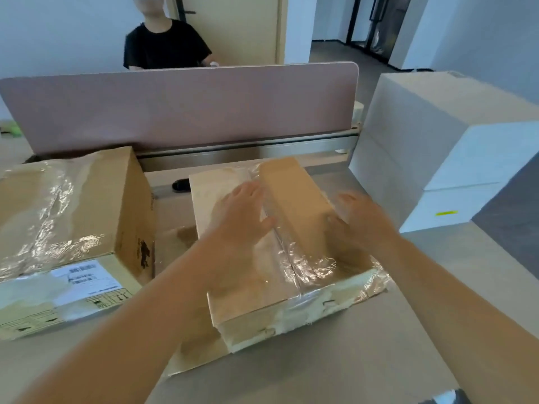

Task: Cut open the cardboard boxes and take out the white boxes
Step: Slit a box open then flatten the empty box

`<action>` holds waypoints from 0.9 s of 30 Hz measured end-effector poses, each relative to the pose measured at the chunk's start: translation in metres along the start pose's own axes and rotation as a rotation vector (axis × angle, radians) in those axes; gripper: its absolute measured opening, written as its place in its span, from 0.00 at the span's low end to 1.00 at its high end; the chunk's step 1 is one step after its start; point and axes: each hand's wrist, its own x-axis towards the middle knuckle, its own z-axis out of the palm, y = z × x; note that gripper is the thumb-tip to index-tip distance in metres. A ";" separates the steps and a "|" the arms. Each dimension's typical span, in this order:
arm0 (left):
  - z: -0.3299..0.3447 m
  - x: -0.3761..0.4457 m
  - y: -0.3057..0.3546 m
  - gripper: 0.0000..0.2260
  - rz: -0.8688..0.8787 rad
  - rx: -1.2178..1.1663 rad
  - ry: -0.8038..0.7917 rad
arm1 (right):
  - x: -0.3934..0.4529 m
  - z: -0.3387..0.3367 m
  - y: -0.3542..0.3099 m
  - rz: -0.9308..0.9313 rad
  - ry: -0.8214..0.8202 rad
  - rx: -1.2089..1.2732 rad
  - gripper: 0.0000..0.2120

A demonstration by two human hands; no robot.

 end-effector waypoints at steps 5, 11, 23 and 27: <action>0.018 -0.011 0.068 0.27 0.327 0.079 -0.148 | -0.072 -0.009 0.037 0.198 0.026 -0.029 0.18; 0.061 -0.039 0.146 0.27 0.610 0.115 -0.233 | -0.150 0.007 0.100 0.422 -0.032 -0.047 0.21; 0.167 -0.070 0.178 0.26 0.568 0.228 -0.494 | -0.182 0.098 0.183 0.487 -0.176 0.064 0.22; 0.181 -0.072 0.174 0.26 0.498 0.244 -0.509 | -0.177 0.118 0.193 0.448 -0.112 0.128 0.14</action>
